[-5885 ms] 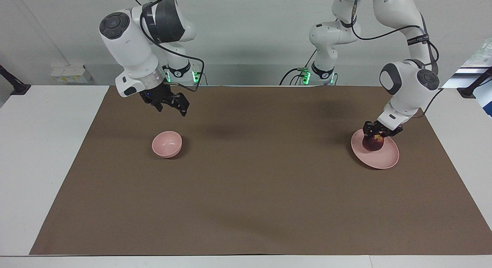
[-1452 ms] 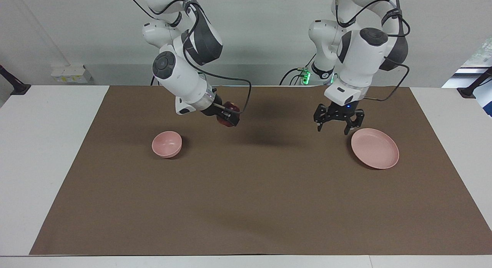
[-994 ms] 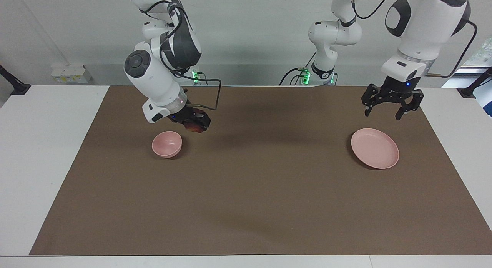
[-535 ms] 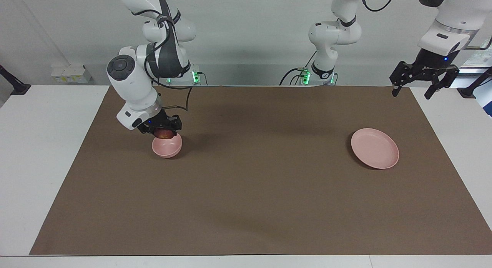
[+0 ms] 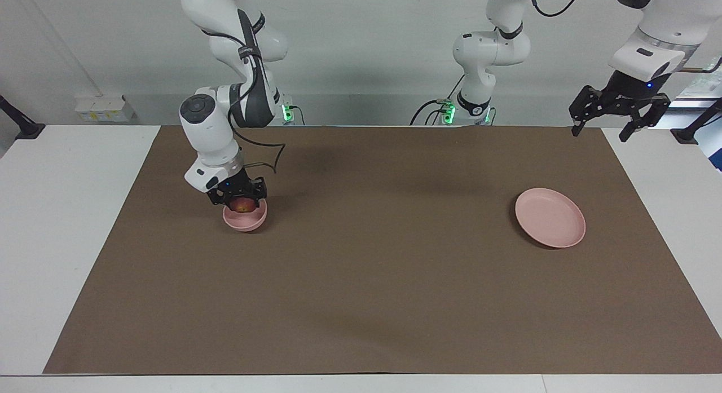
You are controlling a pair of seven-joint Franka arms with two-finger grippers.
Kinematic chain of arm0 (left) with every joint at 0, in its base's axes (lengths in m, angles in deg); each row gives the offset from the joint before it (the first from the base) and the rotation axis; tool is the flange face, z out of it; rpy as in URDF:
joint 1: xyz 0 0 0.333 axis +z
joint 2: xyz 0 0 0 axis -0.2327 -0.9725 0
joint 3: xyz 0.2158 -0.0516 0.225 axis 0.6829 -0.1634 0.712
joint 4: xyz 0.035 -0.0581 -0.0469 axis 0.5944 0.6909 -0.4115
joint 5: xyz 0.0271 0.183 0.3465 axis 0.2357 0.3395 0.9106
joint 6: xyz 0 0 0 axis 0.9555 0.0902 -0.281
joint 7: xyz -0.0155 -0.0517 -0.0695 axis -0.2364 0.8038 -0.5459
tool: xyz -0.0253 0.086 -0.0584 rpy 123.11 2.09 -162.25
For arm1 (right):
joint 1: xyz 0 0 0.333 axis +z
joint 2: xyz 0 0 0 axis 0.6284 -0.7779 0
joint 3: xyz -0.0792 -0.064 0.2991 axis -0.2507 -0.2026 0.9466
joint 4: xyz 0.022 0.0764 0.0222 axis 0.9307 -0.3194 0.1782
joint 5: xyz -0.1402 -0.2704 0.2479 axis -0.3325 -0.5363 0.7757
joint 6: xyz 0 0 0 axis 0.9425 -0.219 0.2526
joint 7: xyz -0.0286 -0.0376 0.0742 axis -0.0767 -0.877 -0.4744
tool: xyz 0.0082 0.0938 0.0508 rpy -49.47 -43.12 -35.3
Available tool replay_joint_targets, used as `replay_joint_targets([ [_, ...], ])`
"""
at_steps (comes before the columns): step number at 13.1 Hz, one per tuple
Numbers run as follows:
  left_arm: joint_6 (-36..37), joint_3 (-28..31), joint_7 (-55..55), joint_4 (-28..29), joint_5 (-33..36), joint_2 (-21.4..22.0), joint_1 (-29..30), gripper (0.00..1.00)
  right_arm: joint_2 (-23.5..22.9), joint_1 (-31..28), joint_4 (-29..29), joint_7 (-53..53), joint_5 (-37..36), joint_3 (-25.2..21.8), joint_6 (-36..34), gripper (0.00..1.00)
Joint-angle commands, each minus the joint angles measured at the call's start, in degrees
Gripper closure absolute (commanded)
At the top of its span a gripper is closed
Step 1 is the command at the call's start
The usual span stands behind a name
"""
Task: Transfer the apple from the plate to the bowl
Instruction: 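Carry the apple with the right gripper over the pink bowl, then release the apple into the bowl and raise the right gripper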
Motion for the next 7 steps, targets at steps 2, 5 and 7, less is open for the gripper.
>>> replay_joint_targets([
  [2,0.7,-0.3,0.5,0.5,0.3,0.8,0.4,0.0,-1.1,-1.1,-1.5,0.3,-0.9,0.5,4.2,0.33],
  [5,0.7,-0.3,0.5,0.5,0.3,0.8,0.5,0.0,-1.5,-1.7,1.3,-0.2,-0.9,0.5,2.3,0.0],
  [7,0.7,-0.3,0.5,0.5,0.3,0.8,0.4,0.0,-1.5,-2.1,5.2,-0.3,-0.9,0.5,-2.6,0.0],
])
